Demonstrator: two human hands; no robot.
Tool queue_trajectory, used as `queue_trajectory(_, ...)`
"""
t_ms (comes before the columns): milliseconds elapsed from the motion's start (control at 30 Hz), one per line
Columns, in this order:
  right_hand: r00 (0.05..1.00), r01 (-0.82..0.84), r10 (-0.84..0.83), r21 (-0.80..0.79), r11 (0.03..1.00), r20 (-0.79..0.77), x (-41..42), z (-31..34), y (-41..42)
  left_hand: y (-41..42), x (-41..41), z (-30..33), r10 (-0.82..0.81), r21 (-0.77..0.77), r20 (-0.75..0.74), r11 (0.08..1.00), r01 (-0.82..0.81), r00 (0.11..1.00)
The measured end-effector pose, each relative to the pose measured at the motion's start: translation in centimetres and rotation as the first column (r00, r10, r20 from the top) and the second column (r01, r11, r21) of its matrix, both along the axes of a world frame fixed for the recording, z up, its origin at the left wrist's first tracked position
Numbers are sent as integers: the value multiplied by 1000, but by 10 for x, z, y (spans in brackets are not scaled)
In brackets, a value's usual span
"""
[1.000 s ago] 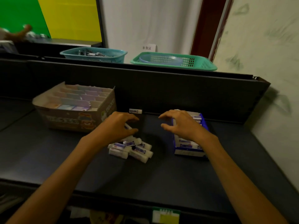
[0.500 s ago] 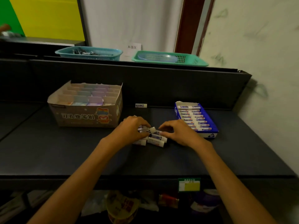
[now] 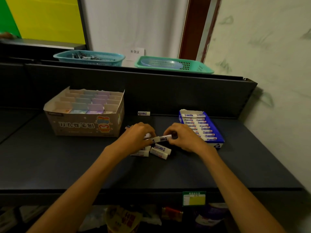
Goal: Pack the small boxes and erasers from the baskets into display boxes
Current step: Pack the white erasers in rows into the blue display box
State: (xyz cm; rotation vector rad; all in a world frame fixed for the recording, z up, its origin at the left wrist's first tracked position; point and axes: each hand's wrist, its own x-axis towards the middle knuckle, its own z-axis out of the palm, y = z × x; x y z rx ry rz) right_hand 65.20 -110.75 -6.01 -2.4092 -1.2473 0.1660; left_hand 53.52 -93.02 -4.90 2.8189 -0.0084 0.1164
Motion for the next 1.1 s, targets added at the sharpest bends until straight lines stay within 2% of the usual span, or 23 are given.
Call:
queue_trajectory(233, 994, 42, -18, 237, 971, -104, 7, 7, -11, -1, 5, -4, 70, -189, 29, 980, -63, 997)
queue_trajectory(367, 965, 74, 27, 371, 926, -260, 8, 10, -18, 2, 6, -1, 47, -281, 101, 960, -17, 994)
queue_trajectory(500, 937, 159, 20, 475, 866, -349, 9, 13, -19, 5, 5, 5, 28, -324, 207, 945, 41, 978)
queue_trajectory(667, 938, 185, -8, 481, 857, -346, 7, 16, -21, 8, 7, 6, 87, -503, 245, 863, 50, 966)
queue_trajectory(767, 939, 191, -11, 494, 848, -343, 5, 15, -21, 10, 7, 4, 92, -554, 254, 830, 67, 963)
queue_trajectory(1100, 934, 254, -83, 482, 839, -348, 2, 13, -30, 7, 14, -1, 32, -459, 282, 882, 105, 959)
